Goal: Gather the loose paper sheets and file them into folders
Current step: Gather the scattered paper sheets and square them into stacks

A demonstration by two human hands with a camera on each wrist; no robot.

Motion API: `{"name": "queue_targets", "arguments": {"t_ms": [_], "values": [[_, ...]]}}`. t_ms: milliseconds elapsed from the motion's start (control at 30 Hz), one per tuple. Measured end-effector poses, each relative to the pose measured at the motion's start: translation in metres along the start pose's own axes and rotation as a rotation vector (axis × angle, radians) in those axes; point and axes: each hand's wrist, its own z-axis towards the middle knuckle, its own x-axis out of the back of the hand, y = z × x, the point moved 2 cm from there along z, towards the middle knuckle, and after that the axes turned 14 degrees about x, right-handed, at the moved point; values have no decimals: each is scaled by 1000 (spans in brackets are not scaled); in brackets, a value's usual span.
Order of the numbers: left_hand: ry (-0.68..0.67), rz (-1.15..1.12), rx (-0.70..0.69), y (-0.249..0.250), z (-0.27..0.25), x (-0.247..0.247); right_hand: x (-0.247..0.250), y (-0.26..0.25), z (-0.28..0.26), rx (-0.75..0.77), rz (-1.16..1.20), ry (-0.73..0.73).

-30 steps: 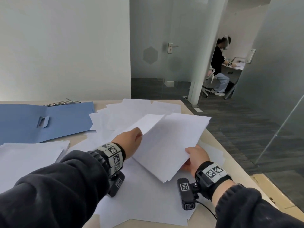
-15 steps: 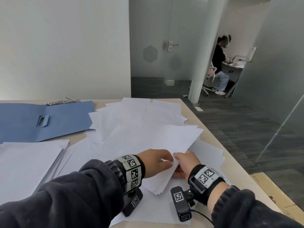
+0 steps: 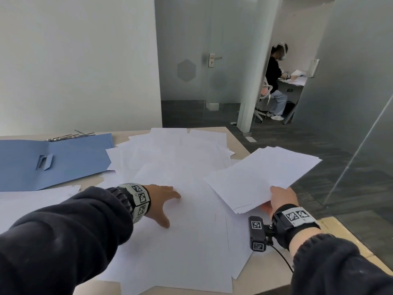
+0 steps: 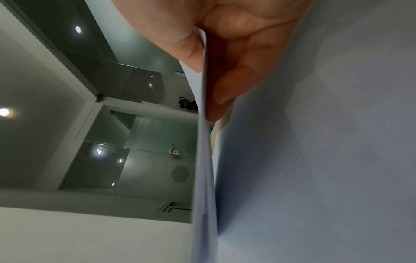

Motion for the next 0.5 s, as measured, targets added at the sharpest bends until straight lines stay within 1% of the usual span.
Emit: {"name": "queue_targets", "arguments": {"t_ms": [133,333,400,500], "values": [[-59,5,26,3,4,1,4,-3,-8,-16,32,12],[14,16,40,8,6,3,2,-3,-13,-53,127,14],[15,9,48,9,2,6,1,-1,-11,-61,166,8],[9,9,24,11,4,8,1,-4,-12,-58,179,11]]}}
